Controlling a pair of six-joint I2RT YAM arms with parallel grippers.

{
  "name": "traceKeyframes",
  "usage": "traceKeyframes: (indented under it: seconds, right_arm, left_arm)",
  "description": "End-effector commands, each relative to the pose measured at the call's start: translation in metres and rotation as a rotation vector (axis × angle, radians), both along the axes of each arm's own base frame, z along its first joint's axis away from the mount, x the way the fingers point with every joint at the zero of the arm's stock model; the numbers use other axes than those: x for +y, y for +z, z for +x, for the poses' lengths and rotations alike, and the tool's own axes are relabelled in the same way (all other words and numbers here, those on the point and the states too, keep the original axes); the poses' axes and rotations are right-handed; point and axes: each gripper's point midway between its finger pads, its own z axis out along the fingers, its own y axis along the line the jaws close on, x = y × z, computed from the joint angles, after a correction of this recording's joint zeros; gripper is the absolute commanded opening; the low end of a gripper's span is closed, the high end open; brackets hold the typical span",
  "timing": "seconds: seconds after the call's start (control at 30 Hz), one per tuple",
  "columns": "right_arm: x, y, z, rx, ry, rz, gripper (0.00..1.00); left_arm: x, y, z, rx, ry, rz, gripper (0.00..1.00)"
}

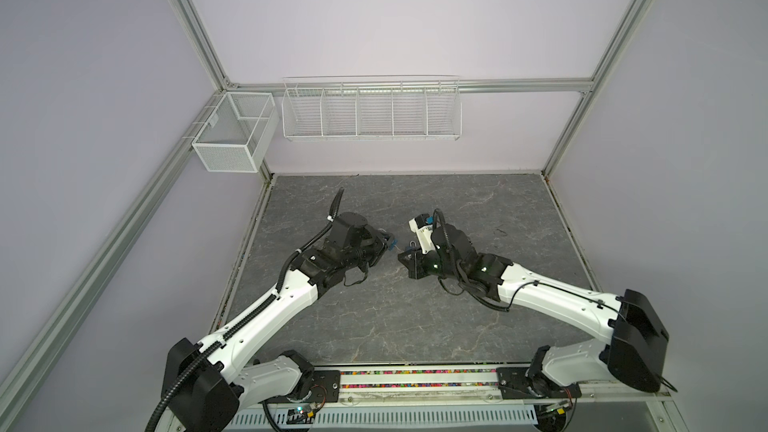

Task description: Unlock with the key

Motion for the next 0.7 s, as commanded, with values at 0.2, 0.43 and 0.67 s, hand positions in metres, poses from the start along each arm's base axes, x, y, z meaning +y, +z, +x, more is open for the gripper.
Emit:
traceKeyframes:
  seconds: [0.2,0.43,0.67]
  right_arm:
    - [0.026,0.048,0.0,-0.1,0.06,0.17,0.06]
    - [0.03,0.035,-0.001,-0.011,0.032,0.204,0.06]
    - [0.032,0.029,-0.003,0.015,0.029,0.212,0.06]
  left_arm:
    - [-0.012,-0.002,-0.009,0.032,-0.066,-0.01,0.0]
    - [-0.01,-0.008,-0.006,0.036,-0.054,0.015,0.0]
    - [-0.001,-0.015,-0.006,0.035,-0.035,0.067,0.0]
